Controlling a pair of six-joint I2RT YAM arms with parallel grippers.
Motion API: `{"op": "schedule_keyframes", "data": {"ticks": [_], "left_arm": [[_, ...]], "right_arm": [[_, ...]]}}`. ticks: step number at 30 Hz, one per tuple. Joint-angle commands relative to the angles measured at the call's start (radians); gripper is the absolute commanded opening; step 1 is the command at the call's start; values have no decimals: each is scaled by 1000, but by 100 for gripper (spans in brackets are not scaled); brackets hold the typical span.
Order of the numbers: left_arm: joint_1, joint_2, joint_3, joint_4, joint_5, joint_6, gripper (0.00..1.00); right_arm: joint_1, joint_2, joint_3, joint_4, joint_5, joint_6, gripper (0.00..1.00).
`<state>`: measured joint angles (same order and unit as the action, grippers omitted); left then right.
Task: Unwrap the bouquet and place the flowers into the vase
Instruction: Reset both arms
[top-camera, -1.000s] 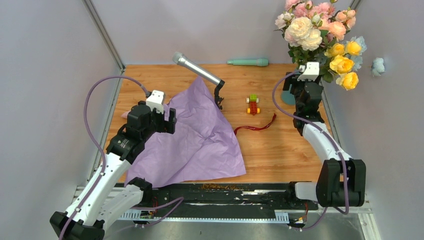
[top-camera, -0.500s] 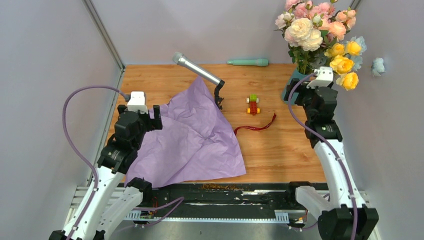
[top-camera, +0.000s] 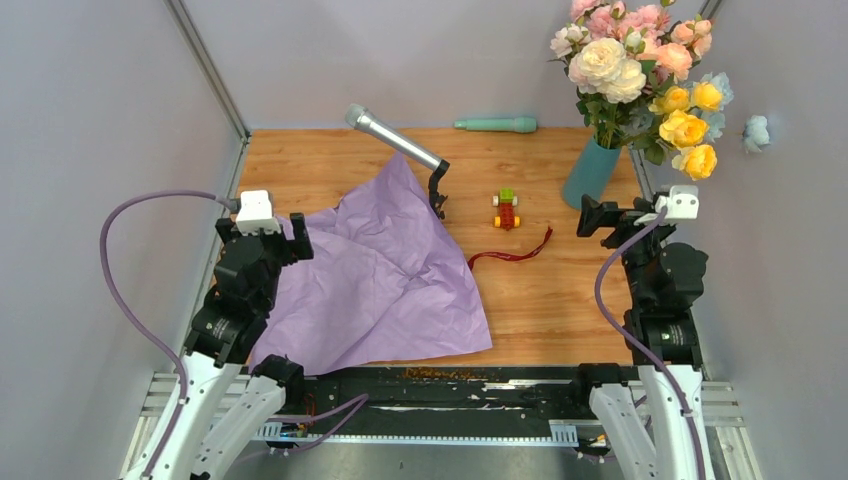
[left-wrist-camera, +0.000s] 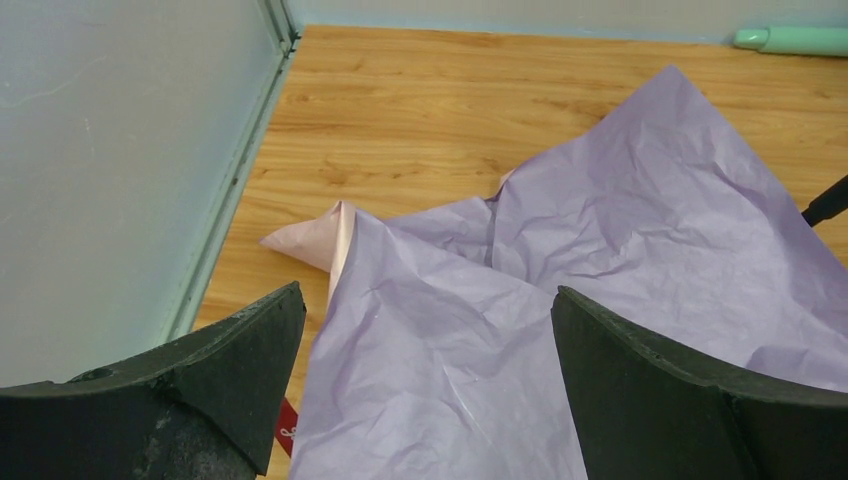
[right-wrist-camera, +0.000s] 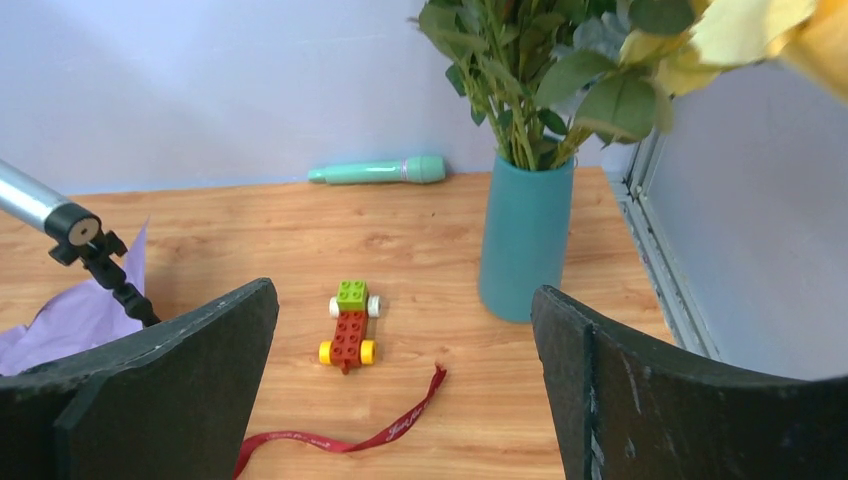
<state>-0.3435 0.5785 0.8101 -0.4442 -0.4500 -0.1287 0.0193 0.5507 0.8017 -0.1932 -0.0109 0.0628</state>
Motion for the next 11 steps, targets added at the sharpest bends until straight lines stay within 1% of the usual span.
{"op": "schedule_keyframes", "data": {"ticks": [1, 11], "left_arm": [[7, -36, -13, 54, -6, 9, 100], [7, -33, -24, 64, -10, 18, 100]], "right_arm": [[5, -8, -12, 30, -13, 16, 100], [4, -30, -9, 12, 10, 30, 100]]}}
